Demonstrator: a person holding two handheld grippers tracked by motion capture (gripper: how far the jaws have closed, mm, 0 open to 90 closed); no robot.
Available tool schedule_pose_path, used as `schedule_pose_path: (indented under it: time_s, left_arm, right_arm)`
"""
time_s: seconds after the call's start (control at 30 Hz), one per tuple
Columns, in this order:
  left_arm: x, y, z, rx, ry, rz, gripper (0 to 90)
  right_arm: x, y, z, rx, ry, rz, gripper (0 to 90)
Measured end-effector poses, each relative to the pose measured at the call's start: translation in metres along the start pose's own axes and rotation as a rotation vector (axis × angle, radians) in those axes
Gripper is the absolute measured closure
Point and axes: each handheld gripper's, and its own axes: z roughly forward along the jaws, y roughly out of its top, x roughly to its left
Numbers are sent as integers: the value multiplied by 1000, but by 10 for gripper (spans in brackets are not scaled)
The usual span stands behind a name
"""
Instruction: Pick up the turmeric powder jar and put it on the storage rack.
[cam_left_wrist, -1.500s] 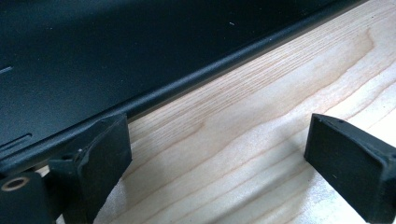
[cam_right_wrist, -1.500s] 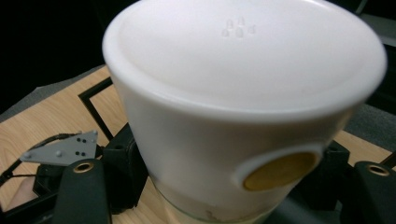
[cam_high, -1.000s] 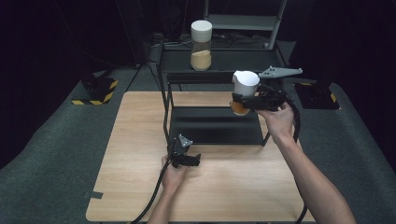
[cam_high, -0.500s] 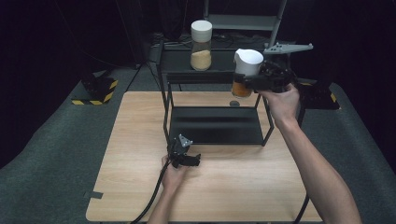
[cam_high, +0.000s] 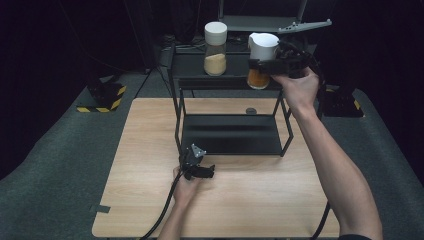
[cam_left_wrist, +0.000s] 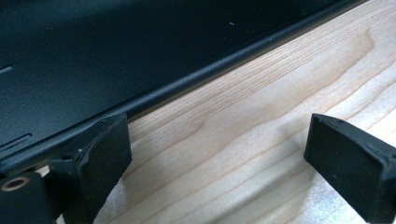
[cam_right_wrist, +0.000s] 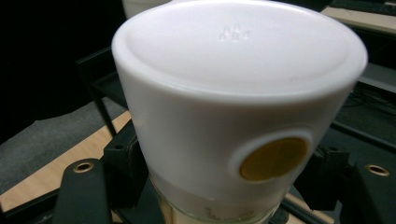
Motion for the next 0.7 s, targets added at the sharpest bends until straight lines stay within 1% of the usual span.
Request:
schedule_pose_path:
  time_s: [0.13,0.2,0.33,0.47,0.63,0.7]
  left_arm:
    - [0,0,0,-1,-1,0,71]
    - [0,0,0,0,-1,-1,71]
    - [0,0,0,-2,0,-1,71]
    - [0,0,0,-2,0,-1,71]
    - [0,0,0,-3,0,-1,71]
    - [0,0,0,-3,0,-1,71]
  right_arm:
    - [0,7,10,12,-37,22,300]
    - [0,10,17,19,-63,33,300]
    - [-2,11,24,10,-91,55,301]
    - [0,15,32,19,-135,62,300]
    - [3,18,40,23,-154,60,300]
    - [3,19,45,27,-152,59,300]
